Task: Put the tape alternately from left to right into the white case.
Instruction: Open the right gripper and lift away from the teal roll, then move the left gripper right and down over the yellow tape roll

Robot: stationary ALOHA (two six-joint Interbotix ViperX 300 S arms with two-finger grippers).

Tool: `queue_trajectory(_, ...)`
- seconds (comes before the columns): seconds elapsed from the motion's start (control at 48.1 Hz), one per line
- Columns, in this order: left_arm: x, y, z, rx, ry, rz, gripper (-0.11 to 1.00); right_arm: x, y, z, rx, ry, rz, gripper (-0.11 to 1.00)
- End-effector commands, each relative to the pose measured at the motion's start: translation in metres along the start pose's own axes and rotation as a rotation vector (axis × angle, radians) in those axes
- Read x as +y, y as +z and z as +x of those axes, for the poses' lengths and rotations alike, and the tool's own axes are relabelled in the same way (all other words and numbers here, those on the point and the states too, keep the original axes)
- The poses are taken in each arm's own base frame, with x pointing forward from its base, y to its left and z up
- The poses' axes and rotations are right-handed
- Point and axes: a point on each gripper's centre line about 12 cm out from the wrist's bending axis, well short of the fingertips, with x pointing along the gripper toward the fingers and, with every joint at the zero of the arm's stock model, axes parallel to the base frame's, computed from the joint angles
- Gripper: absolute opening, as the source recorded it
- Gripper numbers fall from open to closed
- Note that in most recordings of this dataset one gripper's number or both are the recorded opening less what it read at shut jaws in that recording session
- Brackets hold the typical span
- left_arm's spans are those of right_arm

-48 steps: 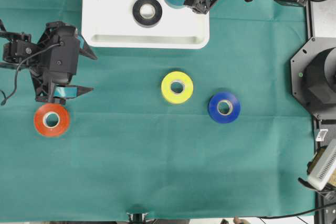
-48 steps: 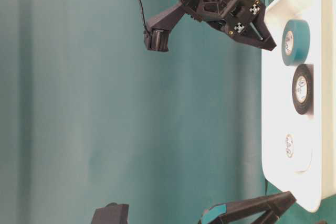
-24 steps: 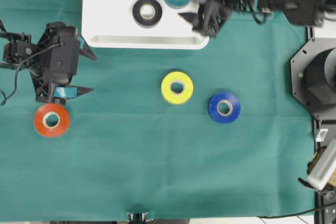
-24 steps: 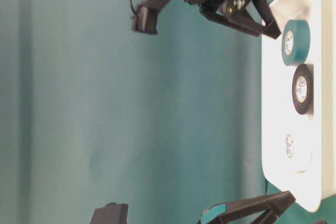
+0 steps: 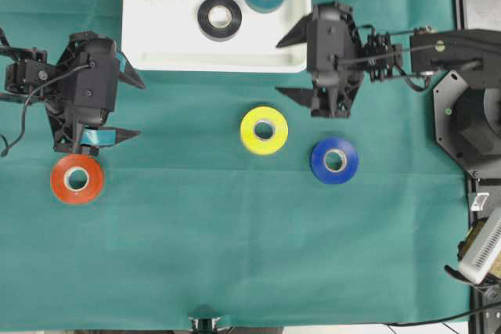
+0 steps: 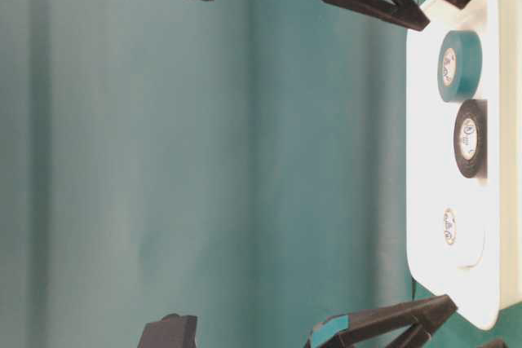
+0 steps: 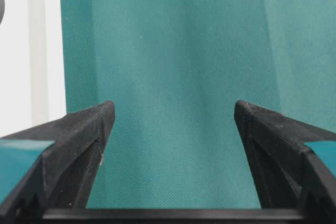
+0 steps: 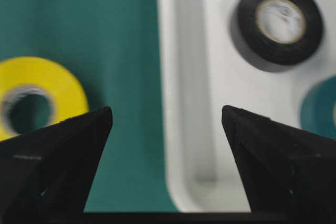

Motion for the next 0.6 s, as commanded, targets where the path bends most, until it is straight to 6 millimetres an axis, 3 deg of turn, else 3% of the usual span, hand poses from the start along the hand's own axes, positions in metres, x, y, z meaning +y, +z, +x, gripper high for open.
queue_trajectory(0.0, 0.0, 0.012, -0.003, -0.04, 0.002, -0.001, 0.95, 0.008, 0.007, -0.005, -0.04, 0.025, -0.016, 0.83)
queue_trajectory(0.333, 0.0, 0.019, 0.0, -0.057, 0.001, 0.008, 0.95, 0.011, 0.003, -0.006, -0.034, 0.031, -0.021, 0.83)
queue_trajectory(0.582, -0.008, 0.036, 0.022, -0.064, -0.017, 0.041, 0.95, 0.01, 0.003, -0.006, -0.033, 0.029, -0.017, 0.83)
